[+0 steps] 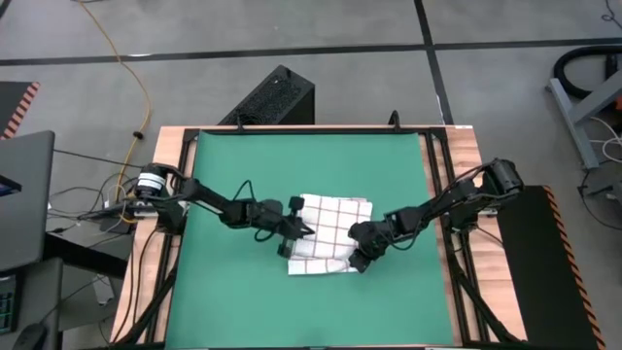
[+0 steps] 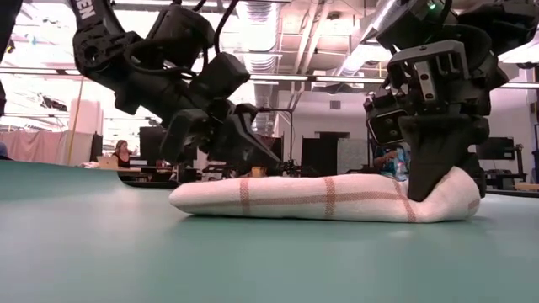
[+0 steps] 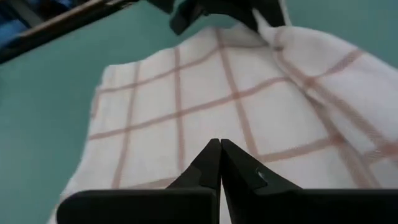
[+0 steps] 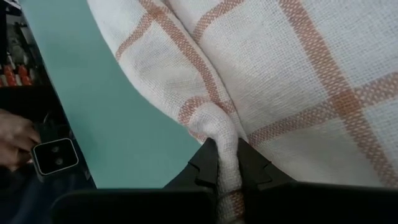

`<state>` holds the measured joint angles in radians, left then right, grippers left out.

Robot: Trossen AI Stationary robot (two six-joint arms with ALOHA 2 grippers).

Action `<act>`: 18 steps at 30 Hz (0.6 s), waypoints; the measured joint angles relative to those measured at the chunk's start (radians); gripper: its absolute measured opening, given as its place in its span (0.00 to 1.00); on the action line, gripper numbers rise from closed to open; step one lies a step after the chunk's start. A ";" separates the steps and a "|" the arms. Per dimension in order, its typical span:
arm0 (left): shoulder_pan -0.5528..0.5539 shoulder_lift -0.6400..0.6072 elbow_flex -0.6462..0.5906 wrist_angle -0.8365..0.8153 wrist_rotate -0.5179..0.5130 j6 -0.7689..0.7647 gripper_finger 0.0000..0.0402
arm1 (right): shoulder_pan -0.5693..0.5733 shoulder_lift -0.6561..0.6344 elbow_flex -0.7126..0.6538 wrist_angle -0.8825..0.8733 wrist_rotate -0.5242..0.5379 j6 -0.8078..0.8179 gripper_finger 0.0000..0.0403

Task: Roll towel into tight, uniform cylinder
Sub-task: Roll the kitchen towel on the table

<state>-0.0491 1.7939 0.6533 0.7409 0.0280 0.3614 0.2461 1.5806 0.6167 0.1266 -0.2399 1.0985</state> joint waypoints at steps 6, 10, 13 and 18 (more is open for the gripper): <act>-0.009 0.037 0.004 -0.035 0.046 0.020 0.00 | 0.009 0.002 0.000 0.031 0.011 -0.005 0.09; -0.007 0.105 0.039 -0.083 0.007 0.018 0.00 | 0.019 0.002 0.000 0.035 0.034 -0.001 0.09; -0.008 0.138 0.067 -0.131 -0.063 -0.006 0.00 | 0.030 0.002 0.000 0.036 0.042 0.010 0.09; -0.008 0.137 0.075 -0.195 -0.077 -0.085 0.00 | 0.060 0.002 0.000 0.034 0.070 0.049 0.09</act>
<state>-0.0570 1.9310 0.7284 0.5462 -0.0494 0.2764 0.3065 1.5826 0.6167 0.1604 -0.1703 1.1480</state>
